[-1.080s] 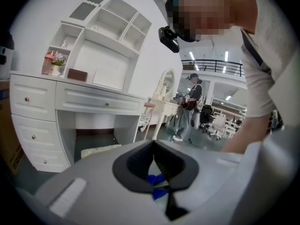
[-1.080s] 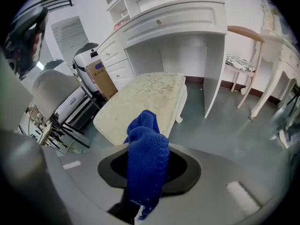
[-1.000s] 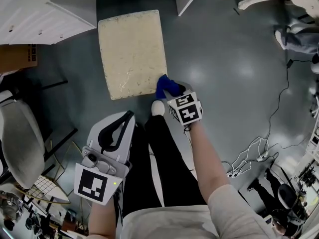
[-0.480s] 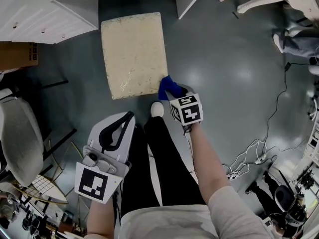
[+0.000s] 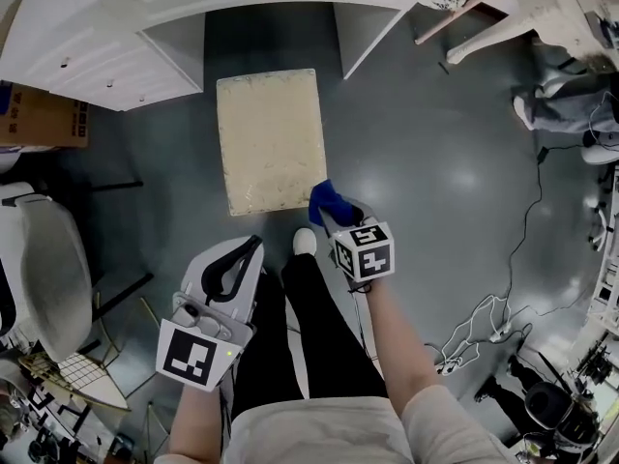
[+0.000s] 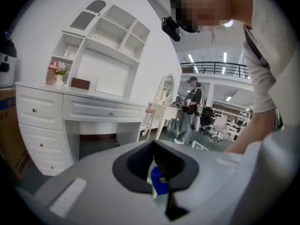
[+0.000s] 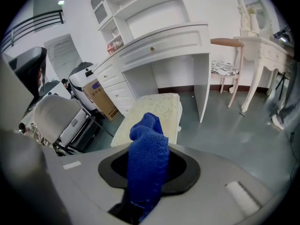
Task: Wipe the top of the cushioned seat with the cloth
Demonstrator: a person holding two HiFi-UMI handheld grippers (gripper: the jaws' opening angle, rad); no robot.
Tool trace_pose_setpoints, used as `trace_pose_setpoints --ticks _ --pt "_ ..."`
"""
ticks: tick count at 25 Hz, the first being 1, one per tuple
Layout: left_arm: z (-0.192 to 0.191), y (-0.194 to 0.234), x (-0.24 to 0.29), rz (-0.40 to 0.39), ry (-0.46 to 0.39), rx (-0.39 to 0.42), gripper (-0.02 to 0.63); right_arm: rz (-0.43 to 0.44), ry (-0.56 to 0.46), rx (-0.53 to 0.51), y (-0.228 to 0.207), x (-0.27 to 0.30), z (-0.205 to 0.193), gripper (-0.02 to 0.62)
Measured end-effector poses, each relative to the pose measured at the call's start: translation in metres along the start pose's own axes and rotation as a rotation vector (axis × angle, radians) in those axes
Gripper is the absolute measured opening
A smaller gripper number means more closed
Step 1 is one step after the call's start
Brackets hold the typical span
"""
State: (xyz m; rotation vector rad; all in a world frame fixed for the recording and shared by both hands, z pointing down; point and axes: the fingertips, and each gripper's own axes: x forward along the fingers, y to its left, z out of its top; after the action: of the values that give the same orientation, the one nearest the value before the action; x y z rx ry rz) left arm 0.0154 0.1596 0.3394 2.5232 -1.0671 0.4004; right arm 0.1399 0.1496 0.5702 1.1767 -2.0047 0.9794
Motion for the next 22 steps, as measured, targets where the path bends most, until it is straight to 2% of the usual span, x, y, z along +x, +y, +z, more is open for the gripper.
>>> trace_pose_setpoints --ticks 9,17,22 --pt "0.032 -0.005 -0.023 0.003 -0.031 -0.027 0.0 0.009 -0.083 0.004 0.041 -0.06 0.041 0.121" --pt "0.071 -0.002 -0.05 0.013 -0.099 0.026 0.0 0.009 -0.154 -0.029 0.077 -0.118 0.084 0.121" --pt "0.093 -0.004 -0.068 0.023 -0.128 0.02 0.0 0.004 -0.216 -0.077 0.099 -0.153 0.117 0.121"
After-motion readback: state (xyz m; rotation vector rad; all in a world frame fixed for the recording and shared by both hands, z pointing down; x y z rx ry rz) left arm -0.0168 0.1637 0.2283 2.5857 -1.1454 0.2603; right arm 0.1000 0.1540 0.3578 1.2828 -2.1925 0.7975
